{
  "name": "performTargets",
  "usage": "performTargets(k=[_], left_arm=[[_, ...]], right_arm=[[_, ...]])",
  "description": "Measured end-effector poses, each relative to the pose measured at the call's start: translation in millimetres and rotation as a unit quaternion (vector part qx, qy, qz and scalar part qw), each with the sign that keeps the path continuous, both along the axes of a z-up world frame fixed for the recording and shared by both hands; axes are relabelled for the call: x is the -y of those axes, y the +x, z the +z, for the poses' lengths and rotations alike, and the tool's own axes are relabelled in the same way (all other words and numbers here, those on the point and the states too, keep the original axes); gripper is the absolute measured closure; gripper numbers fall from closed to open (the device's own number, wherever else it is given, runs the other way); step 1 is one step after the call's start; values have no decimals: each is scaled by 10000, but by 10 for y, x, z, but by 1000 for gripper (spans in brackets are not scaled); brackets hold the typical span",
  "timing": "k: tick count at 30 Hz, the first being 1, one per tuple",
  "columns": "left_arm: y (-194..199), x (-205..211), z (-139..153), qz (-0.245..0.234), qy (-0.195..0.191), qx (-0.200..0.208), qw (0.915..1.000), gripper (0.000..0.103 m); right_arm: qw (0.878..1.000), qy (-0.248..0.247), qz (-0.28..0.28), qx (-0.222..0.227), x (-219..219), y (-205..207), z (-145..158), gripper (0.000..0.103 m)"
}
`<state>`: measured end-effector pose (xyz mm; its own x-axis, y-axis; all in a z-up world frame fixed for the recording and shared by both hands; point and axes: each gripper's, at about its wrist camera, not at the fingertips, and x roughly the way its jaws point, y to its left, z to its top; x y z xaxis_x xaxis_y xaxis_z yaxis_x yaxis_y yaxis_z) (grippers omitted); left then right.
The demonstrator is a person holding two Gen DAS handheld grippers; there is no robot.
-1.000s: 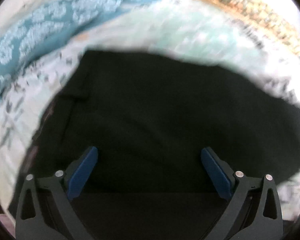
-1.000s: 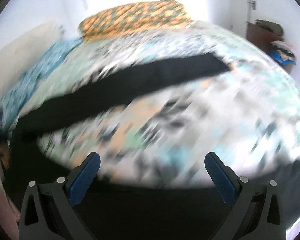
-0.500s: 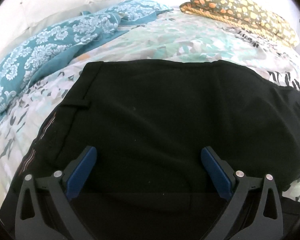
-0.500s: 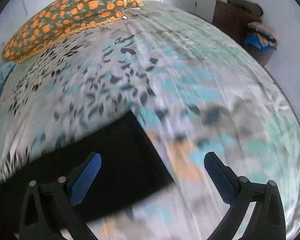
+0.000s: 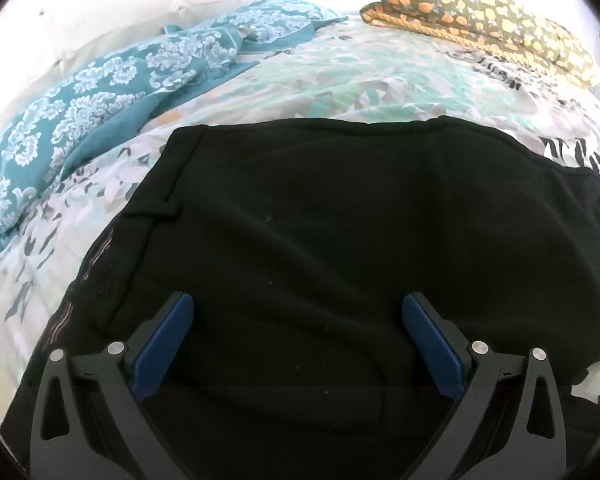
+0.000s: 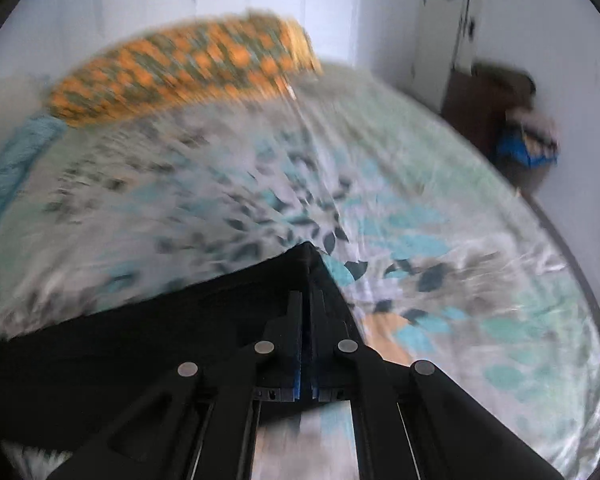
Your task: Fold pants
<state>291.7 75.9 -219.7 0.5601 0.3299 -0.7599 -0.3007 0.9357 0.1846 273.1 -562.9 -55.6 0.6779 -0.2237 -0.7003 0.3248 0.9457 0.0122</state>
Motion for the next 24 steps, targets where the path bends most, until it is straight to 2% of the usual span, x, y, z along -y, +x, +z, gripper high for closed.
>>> performTargets(k=[3,5,7,11,13,14,15,16,17,18,20,22,24], left_arm=[[6,5,11,2,35,-34,10000,1],[12,10,23,5,60,-69,10000,1],[30,9,43,3,56,-156,9999,0],[62,41,208,-53,133,-746,9971,0],[-60,54,368,-133,17,-755,9971,1],[-178,53,466,-223,-127,-712,9971,0],[-284,53,537,-319,-243,-685,9968,0],[-411,52,606,-442,-371,-660,9961,0],[-549,52,658,-556,-488,-619,9953,0],[-728,52,698,-662,-608,-556,9944,0],[-1006,54,707,-746,-723,-461,9935,0],[-1225,42,645,-684,-804,-385,9937,0],[-1294,-11,541,-418,-1066,-526,9920,0]], right_arm=[[9984,230,-206,475,-174,-955,321,100],[9950,508,-632,579,-233,-1636,336,100],[9920,662,-1005,384,-237,-2095,174,100],[9781,523,-1942,-536,-179,-2688,-358,100],[9624,1033,-2454,-531,-72,-2922,-390,98],[9583,1125,-2611,-282,-93,-3034,-298,88],[9581,1070,-2653,-115,-141,-3078,-224,66],[9597,922,-2652,55,-234,-3119,-127,52],[9623,779,-2599,201,-346,-3155,-44,26],[9665,671,-2448,368,-509,-3169,25,16],[9782,503,-1967,427,-900,-3108,60,16],[9865,391,-1576,206,-1232,-2989,-22,16],[9930,369,-1111,-130,-1627,-2876,-220,16]])
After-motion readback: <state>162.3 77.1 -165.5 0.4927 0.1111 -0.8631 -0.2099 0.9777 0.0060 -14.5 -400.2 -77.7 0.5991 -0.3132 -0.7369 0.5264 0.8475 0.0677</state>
